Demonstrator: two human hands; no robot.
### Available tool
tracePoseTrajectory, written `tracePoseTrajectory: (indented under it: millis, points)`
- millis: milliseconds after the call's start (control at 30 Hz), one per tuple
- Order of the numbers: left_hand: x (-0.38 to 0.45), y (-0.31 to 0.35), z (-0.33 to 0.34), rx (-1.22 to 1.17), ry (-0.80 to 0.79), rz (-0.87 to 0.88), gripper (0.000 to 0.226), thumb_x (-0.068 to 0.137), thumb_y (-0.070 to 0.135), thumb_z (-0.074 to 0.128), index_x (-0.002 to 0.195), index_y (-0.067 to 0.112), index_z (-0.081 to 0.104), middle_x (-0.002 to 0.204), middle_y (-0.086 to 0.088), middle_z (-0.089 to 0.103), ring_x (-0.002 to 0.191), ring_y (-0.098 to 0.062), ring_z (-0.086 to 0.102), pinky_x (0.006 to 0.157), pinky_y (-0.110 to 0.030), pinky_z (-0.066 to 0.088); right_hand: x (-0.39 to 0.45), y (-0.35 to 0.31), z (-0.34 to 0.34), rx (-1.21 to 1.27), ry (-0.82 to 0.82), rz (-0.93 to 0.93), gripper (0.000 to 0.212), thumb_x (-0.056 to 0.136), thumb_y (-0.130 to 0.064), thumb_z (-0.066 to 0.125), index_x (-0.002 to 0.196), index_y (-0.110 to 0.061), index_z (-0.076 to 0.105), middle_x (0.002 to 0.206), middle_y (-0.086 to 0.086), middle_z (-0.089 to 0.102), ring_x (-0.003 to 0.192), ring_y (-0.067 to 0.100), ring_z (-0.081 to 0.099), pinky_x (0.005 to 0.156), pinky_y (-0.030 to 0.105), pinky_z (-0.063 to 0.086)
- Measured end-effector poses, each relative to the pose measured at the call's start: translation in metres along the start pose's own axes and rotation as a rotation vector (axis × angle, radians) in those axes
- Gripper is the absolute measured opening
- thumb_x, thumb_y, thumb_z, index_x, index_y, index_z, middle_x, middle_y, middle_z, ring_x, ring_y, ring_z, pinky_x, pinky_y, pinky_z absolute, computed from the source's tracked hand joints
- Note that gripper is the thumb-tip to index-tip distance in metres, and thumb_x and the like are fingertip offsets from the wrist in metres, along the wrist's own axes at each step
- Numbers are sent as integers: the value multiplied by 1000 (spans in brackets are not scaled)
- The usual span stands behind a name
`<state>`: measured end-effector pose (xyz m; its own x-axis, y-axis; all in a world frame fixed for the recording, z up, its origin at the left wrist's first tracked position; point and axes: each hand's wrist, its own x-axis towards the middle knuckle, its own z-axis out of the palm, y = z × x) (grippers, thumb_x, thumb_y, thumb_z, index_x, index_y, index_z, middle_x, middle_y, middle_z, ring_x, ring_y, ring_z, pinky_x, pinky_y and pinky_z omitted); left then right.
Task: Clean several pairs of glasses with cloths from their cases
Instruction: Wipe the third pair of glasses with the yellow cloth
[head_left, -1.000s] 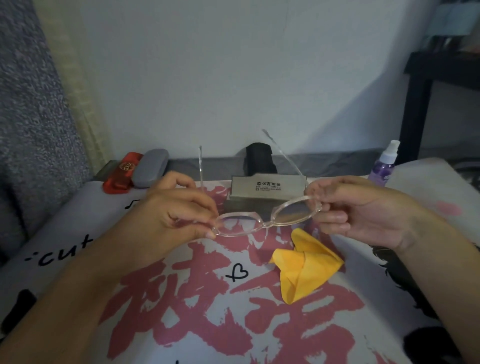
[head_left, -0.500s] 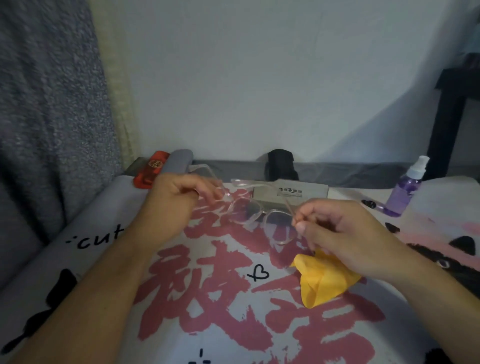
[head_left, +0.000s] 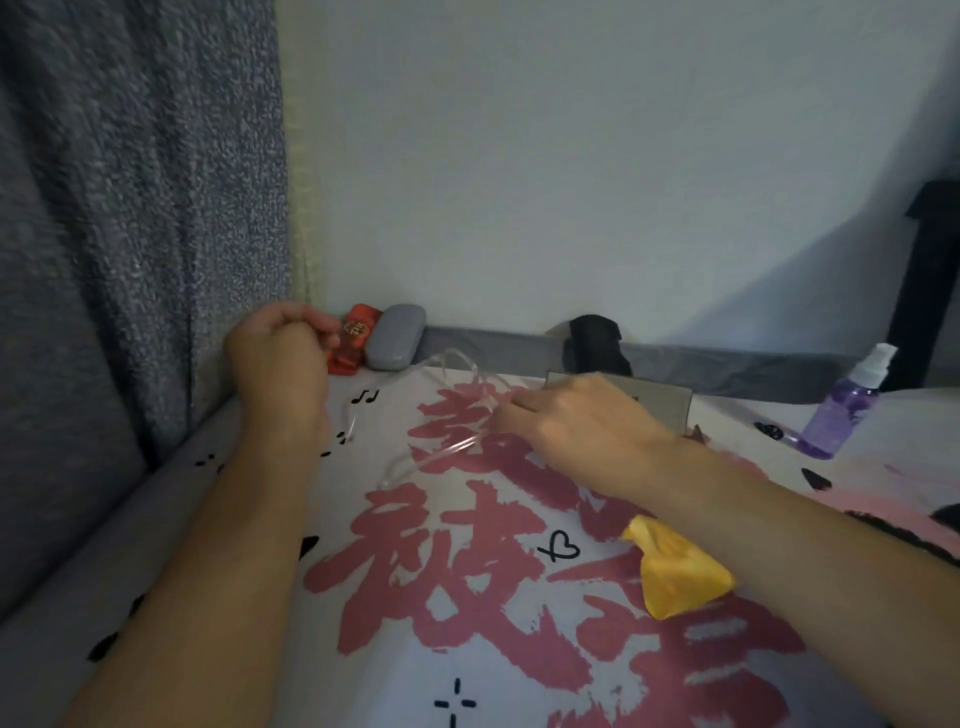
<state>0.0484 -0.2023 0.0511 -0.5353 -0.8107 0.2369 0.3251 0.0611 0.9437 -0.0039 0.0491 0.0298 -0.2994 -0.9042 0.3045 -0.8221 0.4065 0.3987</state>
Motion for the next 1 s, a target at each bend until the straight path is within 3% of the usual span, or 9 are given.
tracePoseTrajectory:
  millis: [133, 267, 400, 500, 567, 667, 767, 900, 1000]
  points:
    - [-30, -10, 13, 327, -207, 406, 31, 76, -8, 43, 65, 12, 64, 69, -4, 63, 67, -18, 59, 64, -31, 48, -21, 1, 0, 147, 67, 138, 45, 96, -17, 62, 139, -20, 48, 96, 1, 68, 71, 23, 65, 58, 40, 55]
    - [-67, -22, 26, 425, -551, 806, 26, 79, -7, 46, 70, 6, 68, 73, -1, 63, 71, -18, 59, 64, -38, 48, -74, 19, -19, 486, 151, 454, 18, 98, -32, 60, 98, -19, 73, 84, -9, 69, 74, 6, 60, 70, 26, 50]
    - [-107, -33, 45, 464, -972, 878, 23, 86, 0, 54, 88, 13, 72, 91, 5, 65, 83, -15, 63, 72, -40, 52, -113, 24, -35, 1016, 2, 667, 36, 92, -42, 65, 72, -11, 65, 58, -12, 51, 56, 0, 46, 55, 16, 38]
    - [-126, -41, 51, 481, -1301, 793, 31, 90, 12, 58, 118, 22, 67, 114, 9, 59, 100, -13, 62, 83, -38, 53, -130, 29, -39, 1032, -341, 514, 16, 88, -39, 75, 87, -25, 69, 73, -14, 60, 63, -1, 52, 59, 20, 44]
    - [-135, -46, 52, 508, -1479, 730, 43, 91, 19, 66, 132, 29, 58, 123, 12, 53, 111, -13, 58, 91, -34, 50, -136, 36, -42, 1017, -481, 463, 22, 85, -32, 81, 103, -36, 69, 90, -19, 58, 73, 1, 54, 67, 21, 49]
    - [-140, -47, 58, 490, -1473, 791, 38, 91, 24, 72, 128, 27, 63, 118, 11, 58, 109, -10, 58, 91, -32, 49, -141, 43, -43, 943, -574, 436, 33, 83, -25, 82, 110, -39, 70, 97, -19, 53, 83, 4, 54, 77, 21, 49]
    - [-143, -46, 63, 435, -1400, 860, 13, 95, 22, 69, 107, 20, 75, 99, 12, 68, 92, -7, 63, 80, -33, 52, -141, 44, -43, 999, -511, 499, 19, 85, -20, 81, 91, -34, 70, 85, -9, 65, 72, 2, 58, 67, 22, 48]
    - [-139, -40, 60, 269, -1252, 286, 13, 98, 11, 63, 93, 17, 73, 87, 0, 71, 79, -17, 69, 73, -36, 57, -146, 56, -52, 1176, -222, 560, 19, 80, -19, 86, 76, -28, 70, 89, -8, 66, 81, 8, 63, 73, 23, 47]
    - [-124, -42, 60, 273, -1200, 93, 18, 83, 27, 66, 90, 12, 72, 90, -18, 69, 83, -34, 67, 79, -49, 52, -147, 57, -55, 1486, 91, 552, 17, 73, -18, 85, 72, -19, 68, 103, 1, 66, 95, 18, 64, 81, 30, 52]
